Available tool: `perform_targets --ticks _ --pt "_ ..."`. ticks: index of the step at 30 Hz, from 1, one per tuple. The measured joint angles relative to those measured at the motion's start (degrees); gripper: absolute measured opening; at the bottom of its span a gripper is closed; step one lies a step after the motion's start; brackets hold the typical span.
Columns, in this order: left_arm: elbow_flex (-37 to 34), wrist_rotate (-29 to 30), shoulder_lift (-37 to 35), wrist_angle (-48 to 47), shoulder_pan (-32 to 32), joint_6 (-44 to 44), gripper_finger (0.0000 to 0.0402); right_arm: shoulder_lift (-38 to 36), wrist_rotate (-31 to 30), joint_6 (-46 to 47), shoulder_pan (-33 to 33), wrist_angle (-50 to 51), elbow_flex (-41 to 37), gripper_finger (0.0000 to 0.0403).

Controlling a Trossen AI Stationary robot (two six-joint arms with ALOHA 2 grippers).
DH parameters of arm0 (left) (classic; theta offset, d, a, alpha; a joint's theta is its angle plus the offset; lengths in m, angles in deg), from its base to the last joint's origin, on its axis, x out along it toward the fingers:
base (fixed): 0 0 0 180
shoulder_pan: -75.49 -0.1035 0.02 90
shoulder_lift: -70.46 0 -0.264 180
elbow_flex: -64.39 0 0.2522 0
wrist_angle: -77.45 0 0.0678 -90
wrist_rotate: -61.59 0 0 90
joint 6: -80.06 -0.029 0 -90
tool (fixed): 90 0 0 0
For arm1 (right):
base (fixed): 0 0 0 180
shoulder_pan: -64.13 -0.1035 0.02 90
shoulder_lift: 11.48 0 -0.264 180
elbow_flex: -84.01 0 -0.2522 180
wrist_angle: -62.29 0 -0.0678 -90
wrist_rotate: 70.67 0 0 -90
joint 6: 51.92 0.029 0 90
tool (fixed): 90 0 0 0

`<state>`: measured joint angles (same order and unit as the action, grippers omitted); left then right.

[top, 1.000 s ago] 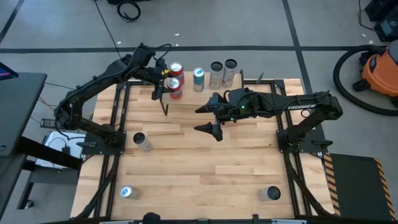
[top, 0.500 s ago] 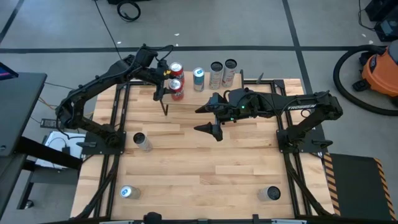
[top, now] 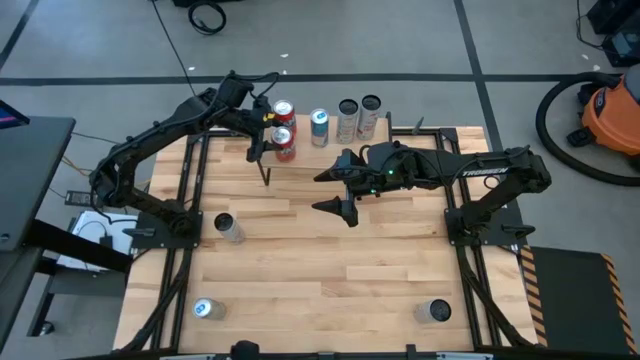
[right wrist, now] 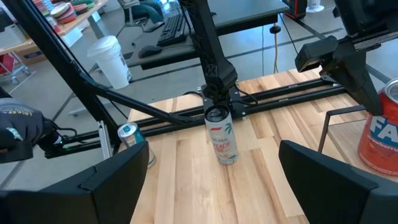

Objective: Place canned beverage on shelf
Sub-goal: Put the left red soda can on the shelf

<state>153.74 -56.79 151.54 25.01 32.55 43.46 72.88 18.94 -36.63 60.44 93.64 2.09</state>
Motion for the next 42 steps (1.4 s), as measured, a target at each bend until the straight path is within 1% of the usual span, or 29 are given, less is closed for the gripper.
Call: perform_targets --ticks 42 --pt "-0.04 0.61 0.04 0.43 -0.02 2.95 0.0316 -0.02 -0.01 0.02 0.01 0.02 0.00 0.0369"
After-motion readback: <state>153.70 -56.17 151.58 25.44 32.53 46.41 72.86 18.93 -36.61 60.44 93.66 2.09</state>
